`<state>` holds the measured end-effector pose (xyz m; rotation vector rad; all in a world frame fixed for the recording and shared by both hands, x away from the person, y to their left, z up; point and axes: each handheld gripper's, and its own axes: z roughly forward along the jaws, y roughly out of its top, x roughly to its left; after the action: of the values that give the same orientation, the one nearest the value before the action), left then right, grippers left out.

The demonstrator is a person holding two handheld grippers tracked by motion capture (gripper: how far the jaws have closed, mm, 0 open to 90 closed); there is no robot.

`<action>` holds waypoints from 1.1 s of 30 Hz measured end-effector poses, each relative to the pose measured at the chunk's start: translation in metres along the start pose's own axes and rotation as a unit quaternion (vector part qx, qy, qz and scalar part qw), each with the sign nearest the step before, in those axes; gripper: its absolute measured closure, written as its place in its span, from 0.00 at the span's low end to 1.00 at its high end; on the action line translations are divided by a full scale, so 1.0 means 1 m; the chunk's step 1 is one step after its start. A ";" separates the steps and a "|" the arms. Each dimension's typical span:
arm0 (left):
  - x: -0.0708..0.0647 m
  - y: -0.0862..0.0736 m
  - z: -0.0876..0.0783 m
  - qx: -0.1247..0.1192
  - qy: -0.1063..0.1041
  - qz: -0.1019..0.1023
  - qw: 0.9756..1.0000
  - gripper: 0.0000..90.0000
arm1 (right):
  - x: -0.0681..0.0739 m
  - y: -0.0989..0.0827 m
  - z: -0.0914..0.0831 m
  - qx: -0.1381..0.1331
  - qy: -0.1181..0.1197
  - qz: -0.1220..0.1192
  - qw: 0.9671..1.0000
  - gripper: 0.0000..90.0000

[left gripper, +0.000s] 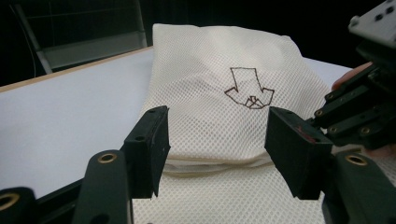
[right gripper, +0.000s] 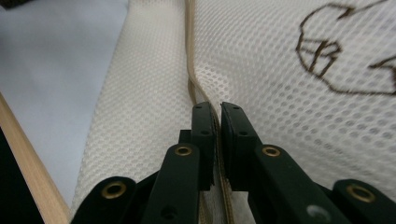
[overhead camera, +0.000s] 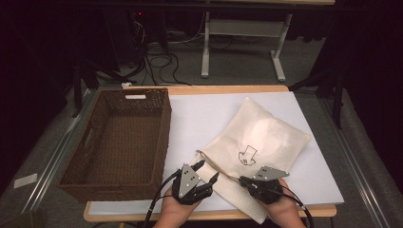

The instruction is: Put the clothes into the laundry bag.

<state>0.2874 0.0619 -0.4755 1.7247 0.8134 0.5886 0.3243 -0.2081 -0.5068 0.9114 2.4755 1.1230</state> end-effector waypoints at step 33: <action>-0.003 0.007 0.022 0.002 -0.026 -0.001 1.000 0.45 | -0.072 -0.049 -0.066 -0.017 -0.151 0.182 0.972 0.52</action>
<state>0.3030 0.0454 -0.4754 1.7360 0.7792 0.5387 0.3263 -0.3172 -0.5004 1.4499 2.0904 1.0340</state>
